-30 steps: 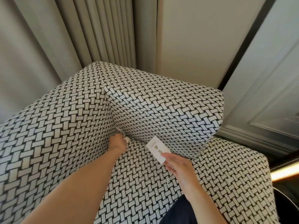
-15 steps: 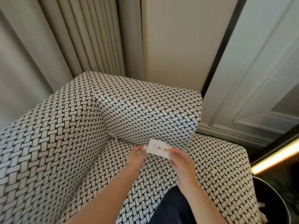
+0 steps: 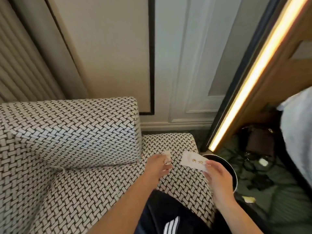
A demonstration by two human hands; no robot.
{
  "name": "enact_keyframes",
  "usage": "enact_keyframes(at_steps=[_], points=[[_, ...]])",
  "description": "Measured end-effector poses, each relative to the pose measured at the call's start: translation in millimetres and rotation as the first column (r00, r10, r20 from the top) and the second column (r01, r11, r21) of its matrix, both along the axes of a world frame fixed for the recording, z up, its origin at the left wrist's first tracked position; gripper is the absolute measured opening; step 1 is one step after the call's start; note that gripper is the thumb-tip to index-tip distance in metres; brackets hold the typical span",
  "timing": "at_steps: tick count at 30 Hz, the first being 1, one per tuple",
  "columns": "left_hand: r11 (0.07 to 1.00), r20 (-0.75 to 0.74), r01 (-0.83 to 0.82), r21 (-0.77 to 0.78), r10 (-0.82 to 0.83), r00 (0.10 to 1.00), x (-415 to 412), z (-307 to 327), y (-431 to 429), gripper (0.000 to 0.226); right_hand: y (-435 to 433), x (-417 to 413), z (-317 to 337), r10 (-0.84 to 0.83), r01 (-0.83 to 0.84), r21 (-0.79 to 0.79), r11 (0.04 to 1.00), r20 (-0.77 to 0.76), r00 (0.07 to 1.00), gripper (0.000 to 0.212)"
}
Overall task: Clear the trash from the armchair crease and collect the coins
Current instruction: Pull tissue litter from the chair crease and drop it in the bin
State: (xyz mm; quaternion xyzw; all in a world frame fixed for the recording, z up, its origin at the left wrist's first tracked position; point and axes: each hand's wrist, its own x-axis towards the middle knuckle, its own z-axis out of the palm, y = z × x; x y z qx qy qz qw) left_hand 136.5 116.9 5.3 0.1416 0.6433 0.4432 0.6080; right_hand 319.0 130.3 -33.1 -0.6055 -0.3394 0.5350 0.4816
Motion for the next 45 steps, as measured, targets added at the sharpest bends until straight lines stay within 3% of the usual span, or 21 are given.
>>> enact_keyframes(at_steps=[3,7,11,13,16,19,24,29,32,40,45], points=[[0.992,0.011,0.103,-0.068,-0.102,0.995,46,-5,19,0.031,6,48,-3,-0.117,0.119,-0.007,0.993,0.095,0.988,0.011],[0.973,0.011,0.193,-0.124,-0.193,0.981,95,-10,40,0.032,15,89,-5,-0.103,0.097,0.036,0.995,0.318,0.943,0.011],[0.952,0.042,0.305,-0.034,-0.303,0.952,125,-8,61,0.035,27,115,-12,-0.073,0.05,0.061,0.997,0.478,0.875,0.015],[0.934,0.048,0.355,0.036,-0.356,0.933,135,-12,68,0.043,35,125,-20,0.048,-0.064,0.016,0.998,0.484,0.874,0.019],[0.906,-0.01,0.419,0.064,-0.42,0.908,141,-18,73,0.047,46,138,-32,0.463,-0.413,-0.21,0.886,0.343,0.817,0.05],[0.881,-0.025,0.474,0.002,-0.474,0.88,130,-22,68,0.045,47,145,-40,0.602,-0.502,-0.355,0.788,0.279,0.748,0.065],[0.927,-0.039,0.369,-0.066,-0.372,0.928,103,-26,53,0.045,48,139,-37,0.539,-0.416,-0.361,0.835,0.38,0.752,0.055],[0.961,-0.047,0.276,0.021,-0.274,0.96,72,-9,27,0.036,45,100,-7,0.531,-0.453,-0.277,0.847,0.405,0.744,0.022],[0.976,-0.019,0.187,0.116,-0.186,0.982,50,4,9,0.031,38,64,15,0.542,-0.506,-0.203,0.838,0.414,0.732,0.018],[0.969,-0.053,-0.032,0.243,0.046,0.998,-26,30,-45,0.019,3,-35,70,0.682,-0.754,-0.07,0.653,0.488,0.545,0.019],[0.957,-0.214,-0.054,0.284,0.118,0.97,-90,28,-105,0.02,-36,-101,83,0.746,-0.858,-0.015,0.513,0.502,0.437,0.021]])
